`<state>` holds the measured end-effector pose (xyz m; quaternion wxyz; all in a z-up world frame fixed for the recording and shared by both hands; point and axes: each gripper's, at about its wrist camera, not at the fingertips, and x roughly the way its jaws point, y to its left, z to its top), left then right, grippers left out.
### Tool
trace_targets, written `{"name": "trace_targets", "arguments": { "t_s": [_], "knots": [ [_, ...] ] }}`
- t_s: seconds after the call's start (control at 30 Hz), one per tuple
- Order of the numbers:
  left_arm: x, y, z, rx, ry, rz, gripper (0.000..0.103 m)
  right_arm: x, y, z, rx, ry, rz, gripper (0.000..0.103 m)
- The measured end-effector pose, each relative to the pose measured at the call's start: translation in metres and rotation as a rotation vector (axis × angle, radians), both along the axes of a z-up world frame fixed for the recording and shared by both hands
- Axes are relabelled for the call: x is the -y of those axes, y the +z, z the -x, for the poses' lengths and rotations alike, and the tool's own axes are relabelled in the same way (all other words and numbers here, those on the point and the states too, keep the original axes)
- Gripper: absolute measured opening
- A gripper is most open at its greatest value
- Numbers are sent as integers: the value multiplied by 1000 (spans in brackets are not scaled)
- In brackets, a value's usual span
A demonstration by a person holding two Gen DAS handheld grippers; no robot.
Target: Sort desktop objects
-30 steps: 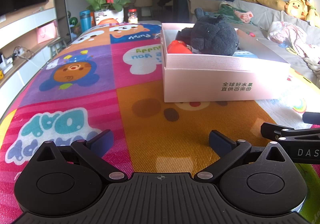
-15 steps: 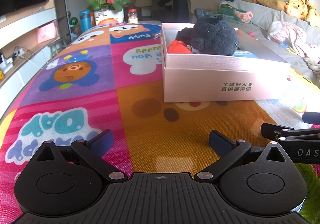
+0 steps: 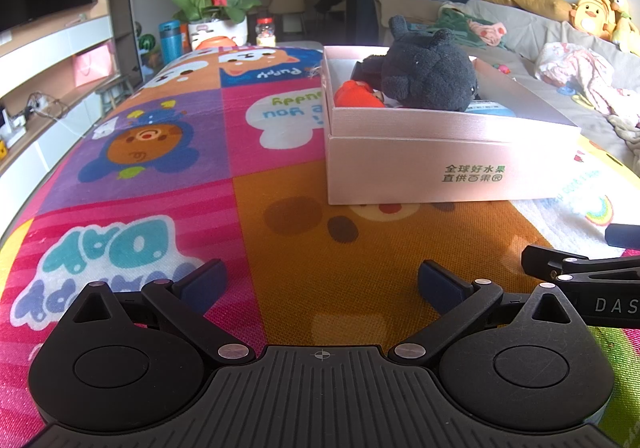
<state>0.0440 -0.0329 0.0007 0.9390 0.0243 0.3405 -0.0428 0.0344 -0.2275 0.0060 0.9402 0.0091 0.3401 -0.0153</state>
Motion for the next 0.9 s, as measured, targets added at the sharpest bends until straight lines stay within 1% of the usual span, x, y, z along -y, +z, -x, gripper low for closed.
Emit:
{"name": "trace_targets", "arguments": {
  "t_s": [0.3, 0.6, 0.9],
  "knots": [
    [0, 0, -1, -1, 0, 1, 103, 0, 0, 0, 0, 0, 0, 103],
    [4, 1, 1, -37, -15, 1, 103, 0, 0, 0, 0, 0, 0, 103],
    [-4, 1, -1, -37, -19, 12, 103, 0, 0, 0, 0, 0, 0, 103]
  ]
}}
